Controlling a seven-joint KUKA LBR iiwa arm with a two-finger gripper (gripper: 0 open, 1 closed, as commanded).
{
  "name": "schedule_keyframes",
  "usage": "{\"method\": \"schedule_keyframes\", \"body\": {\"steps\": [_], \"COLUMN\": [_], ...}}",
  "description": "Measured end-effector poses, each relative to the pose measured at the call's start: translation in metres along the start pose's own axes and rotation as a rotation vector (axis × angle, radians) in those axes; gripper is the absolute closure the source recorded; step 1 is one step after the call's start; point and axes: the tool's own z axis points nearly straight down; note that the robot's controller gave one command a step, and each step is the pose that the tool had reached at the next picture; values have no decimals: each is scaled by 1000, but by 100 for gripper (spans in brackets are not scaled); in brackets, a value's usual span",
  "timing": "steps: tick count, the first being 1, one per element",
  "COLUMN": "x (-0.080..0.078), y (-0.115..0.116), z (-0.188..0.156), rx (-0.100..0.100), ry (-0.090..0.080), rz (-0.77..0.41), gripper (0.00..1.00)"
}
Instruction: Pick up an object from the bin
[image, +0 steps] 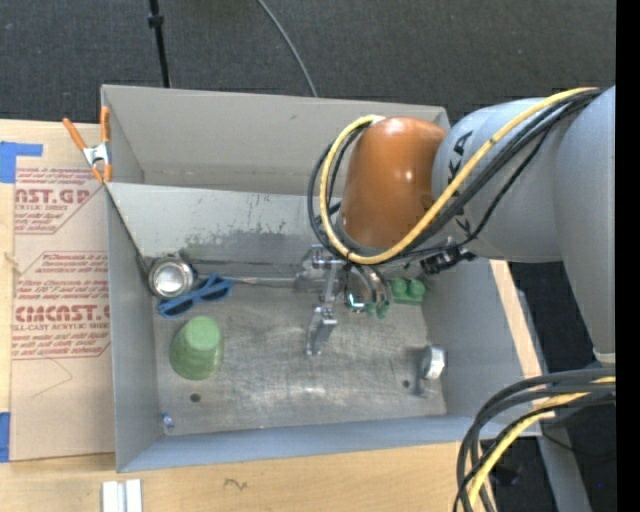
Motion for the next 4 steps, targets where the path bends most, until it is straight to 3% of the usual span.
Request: {"method": "schedule_keyframes", "body": {"steps": [1, 2, 3, 4], "x": [68, 88, 82, 58], "y": [-31, -100, -219, -202], "z": [36, 13, 52, 85], "rx": [1, 1, 4, -26], "ry": [3, -6, -6, -1], "rz": [-24, -133, -319, -822], "gripper": [0, 0, 0, 0]}}
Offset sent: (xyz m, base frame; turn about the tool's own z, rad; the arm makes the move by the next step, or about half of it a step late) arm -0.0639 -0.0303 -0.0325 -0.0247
